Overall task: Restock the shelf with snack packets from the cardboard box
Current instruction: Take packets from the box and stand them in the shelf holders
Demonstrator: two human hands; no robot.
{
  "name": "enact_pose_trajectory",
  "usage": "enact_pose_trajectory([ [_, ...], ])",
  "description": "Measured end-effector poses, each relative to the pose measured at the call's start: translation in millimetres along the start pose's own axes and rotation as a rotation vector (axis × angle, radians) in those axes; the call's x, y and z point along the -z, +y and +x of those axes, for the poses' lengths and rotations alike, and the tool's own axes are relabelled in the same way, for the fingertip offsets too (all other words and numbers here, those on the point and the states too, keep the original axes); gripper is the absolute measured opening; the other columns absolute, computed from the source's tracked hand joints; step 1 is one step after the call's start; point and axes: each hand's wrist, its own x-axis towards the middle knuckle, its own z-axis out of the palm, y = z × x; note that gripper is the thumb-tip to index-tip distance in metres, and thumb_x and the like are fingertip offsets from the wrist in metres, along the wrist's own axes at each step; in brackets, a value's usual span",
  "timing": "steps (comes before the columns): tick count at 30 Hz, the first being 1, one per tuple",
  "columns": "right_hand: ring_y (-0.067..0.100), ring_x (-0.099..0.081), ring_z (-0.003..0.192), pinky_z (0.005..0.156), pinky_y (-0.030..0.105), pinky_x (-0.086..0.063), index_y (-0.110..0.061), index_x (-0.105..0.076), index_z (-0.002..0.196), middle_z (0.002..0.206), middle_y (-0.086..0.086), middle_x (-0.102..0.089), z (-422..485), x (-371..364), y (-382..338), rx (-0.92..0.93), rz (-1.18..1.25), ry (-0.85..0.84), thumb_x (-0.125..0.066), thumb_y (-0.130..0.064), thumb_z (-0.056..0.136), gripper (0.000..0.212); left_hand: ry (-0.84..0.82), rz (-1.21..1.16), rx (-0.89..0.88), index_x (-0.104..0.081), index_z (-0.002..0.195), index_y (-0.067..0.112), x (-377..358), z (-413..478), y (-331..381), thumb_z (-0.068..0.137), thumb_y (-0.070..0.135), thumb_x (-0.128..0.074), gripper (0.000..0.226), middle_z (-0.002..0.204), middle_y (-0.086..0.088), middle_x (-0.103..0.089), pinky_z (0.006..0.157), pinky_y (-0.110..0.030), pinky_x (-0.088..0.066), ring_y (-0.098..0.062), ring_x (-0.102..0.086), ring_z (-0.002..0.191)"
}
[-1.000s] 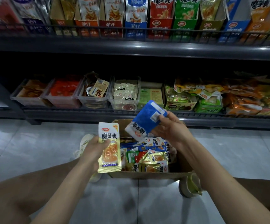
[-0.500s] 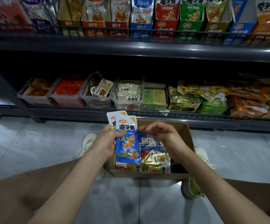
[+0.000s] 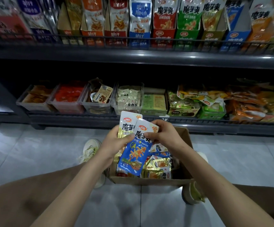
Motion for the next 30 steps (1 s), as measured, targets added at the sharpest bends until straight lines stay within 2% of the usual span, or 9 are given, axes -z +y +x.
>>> enact_pose_trajectory([
  [3, 0.011, -0.060, 0.058, 0.049, 0.026, -0.052, -0.011, -0.054, 0.088, 0.067, -0.001, -0.063, -5.2, 25.1, -20.2, 0.012, -0.003, 0.057, -0.070, -0.002, 0.083, 0.019, 0.061, 0.032, -0.057, -0.059, 0.102, 0.026, 2.5, 3.4, 17.7, 0.085, 0.007, -0.068, 0.027, 0.106, -0.002, -0.070, 0.089, -0.047, -0.052, -0.023, -0.067, 0.097],
  [7, 0.003, -0.063, 0.061, 0.050, 0.021, -0.049, -0.014, -0.053, 0.088, 0.081, 0.002, -0.066, -14.5, 64.5, -52.9, 0.116, -0.025, 0.197, -0.069, -0.004, 0.083, 0.020, 0.106, 0.072, -0.129, -0.059, 0.112, 0.018, 4.1, 4.9, 51.9, 0.086, 0.007, -0.066, 0.029, 0.107, -0.004, -0.070, 0.085, -0.043, -0.055, -0.020, -0.068, 0.092],
  [9, 0.008, -0.064, 0.066, 0.052, 0.023, -0.048, -0.015, -0.054, 0.084, 0.082, 0.003, -0.067, -17.1, 82.8, -71.1, 0.166, -0.033, 0.271, -0.070, -0.003, 0.083, 0.020, 0.106, 0.083, -0.146, -0.057, 0.119, 0.013, 3.4, 7.8, 68.6, 0.085, 0.009, -0.068, 0.035, 0.110, -0.005, -0.069, 0.087, -0.047, -0.054, -0.023, -0.068, 0.095],
  [12, 0.022, -0.061, 0.075, 0.059, 0.033, -0.047, -0.016, -0.055, 0.082, 0.085, 0.011, -0.065, -19.7, 112.8, -103.4, 0.245, -0.021, 0.385, -0.071, -0.001, 0.081, 0.022, 0.099, 0.072, -0.198, -0.059, 0.113, 0.015, -5.5, 13.6, 102.9, 0.085, 0.006, -0.067, 0.031, 0.104, -0.004, -0.070, 0.079, -0.040, -0.056, -0.020, -0.069, 0.090],
  [16, 0.019, -0.063, 0.075, 0.063, 0.034, -0.050, -0.016, -0.053, 0.083, 0.083, 0.005, -0.066, -22.0, 141.9, -146.6, 0.331, 0.028, 0.474, -0.069, -0.001, 0.083, 0.022, 0.118, 0.038, -0.267, -0.059, 0.109, 0.015, -24.9, 26.2, 149.3, 0.085, 0.002, -0.066, 0.028, 0.098, 0.000, -0.069, 0.069, -0.030, -0.053, -0.015, -0.067, 0.085],
  [21, 0.021, -0.066, 0.083, 0.069, 0.038, -0.053, -0.012, -0.054, 0.090, 0.094, 0.009, -0.068, -18.7, 167.4, -183.1, 0.388, 0.028, 0.539, -0.070, -0.005, 0.084, 0.018, 0.109, -0.001, -0.286, -0.060, 0.106, 0.015, -48.0, 47.3, 194.5, 0.085, 0.001, -0.066, 0.027, 0.098, -0.004, -0.070, 0.074, -0.037, -0.056, -0.019, -0.069, 0.084],
  [25, 0.015, -0.069, 0.081, 0.068, 0.035, -0.054, -0.006, -0.055, 0.102, 0.095, 0.005, -0.070, -12.3, 186.7, -202.7, 0.418, 0.028, 0.588, -0.070, -0.008, 0.084, 0.023, 0.081, 0.001, -0.327, -0.060, 0.108, 0.012, -64.6, 65.4, 223.6, 0.085, 0.001, -0.066, 0.027, 0.096, -0.003, -0.071, 0.070, -0.032, -0.056, -0.017, -0.069, 0.083],
  [28, 0.007, -0.069, 0.074, 0.064, 0.026, -0.054, -0.009, -0.054, 0.098, 0.091, 0.002, -0.070, -2.8, 202.3, -211.1, 0.441, 0.016, 0.640, -0.069, -0.008, 0.085, 0.020, 0.079, -0.002, -0.383, -0.061, 0.106, 0.013, -75.1, 78.8, 238.7, 0.084, 0.000, -0.066, 0.025, 0.091, 0.001, -0.070, 0.060, -0.022, -0.053, -0.010, -0.069, 0.076],
  [30, 0.010, -0.069, 0.077, 0.061, 0.024, -0.053, -0.009, -0.054, 0.096, 0.092, 0.003, -0.070, 4.5, 212.6, -214.2, 0.448, 0.007, 0.668, -0.069, -0.009, 0.085, 0.019, 0.069, -0.006, -0.400, -0.060, 0.105, 0.015, -81.6, 87.2, 246.4, 0.085, 0.001, -0.066, 0.025, 0.092, 0.003, -0.070, 0.059, -0.022, -0.053, -0.009, -0.069, 0.077],
])
